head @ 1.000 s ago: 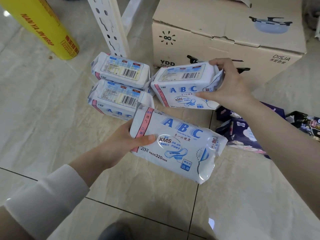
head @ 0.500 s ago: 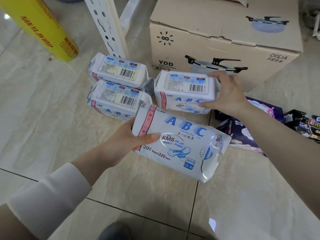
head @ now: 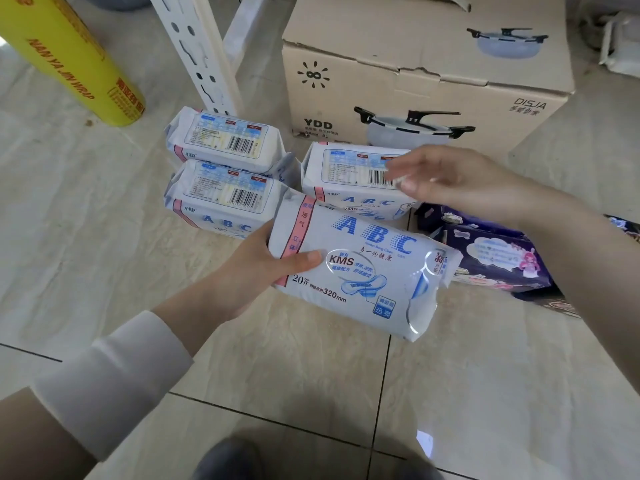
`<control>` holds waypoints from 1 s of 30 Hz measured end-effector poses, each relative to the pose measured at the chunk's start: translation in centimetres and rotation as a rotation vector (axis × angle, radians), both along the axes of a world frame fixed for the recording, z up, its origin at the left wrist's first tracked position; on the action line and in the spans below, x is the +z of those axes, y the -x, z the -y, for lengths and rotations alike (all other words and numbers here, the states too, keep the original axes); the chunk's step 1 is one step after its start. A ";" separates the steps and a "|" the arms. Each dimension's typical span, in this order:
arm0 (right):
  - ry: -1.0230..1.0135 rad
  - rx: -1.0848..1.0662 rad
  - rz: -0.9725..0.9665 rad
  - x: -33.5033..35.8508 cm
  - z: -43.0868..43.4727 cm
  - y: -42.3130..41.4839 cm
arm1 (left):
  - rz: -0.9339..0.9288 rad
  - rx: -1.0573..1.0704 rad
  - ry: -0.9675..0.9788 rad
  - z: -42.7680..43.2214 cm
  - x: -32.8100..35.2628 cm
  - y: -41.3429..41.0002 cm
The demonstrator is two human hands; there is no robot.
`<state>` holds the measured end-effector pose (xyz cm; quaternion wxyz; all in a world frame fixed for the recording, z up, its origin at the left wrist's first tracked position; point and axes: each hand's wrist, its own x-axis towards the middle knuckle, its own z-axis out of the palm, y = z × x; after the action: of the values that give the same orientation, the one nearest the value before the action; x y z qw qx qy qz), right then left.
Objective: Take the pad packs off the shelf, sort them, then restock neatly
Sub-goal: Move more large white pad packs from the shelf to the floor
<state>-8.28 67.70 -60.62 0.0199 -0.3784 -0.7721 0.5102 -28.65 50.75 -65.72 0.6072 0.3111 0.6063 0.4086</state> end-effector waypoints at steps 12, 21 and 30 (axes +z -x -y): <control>0.117 0.144 0.162 0.5 1.3 0.2 | -0.006 -0.004 -0.044 -0.4 0.4 -0.3; 0.050 0.141 0.230 0.0 0.0 0.6 | -0.044 0.060 -0.096 -0.9 -0.4 -0.4; -0.227 -0.222 0.095 -2.2 -2.2 1.3 | -0.215 0.055 -0.130 -2.7 -1.4 0.0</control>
<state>-9.59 69.86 -62.80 0.0824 -0.4802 -0.7784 0.3958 -28.67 53.44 -67.11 0.5056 0.3754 0.6485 0.4277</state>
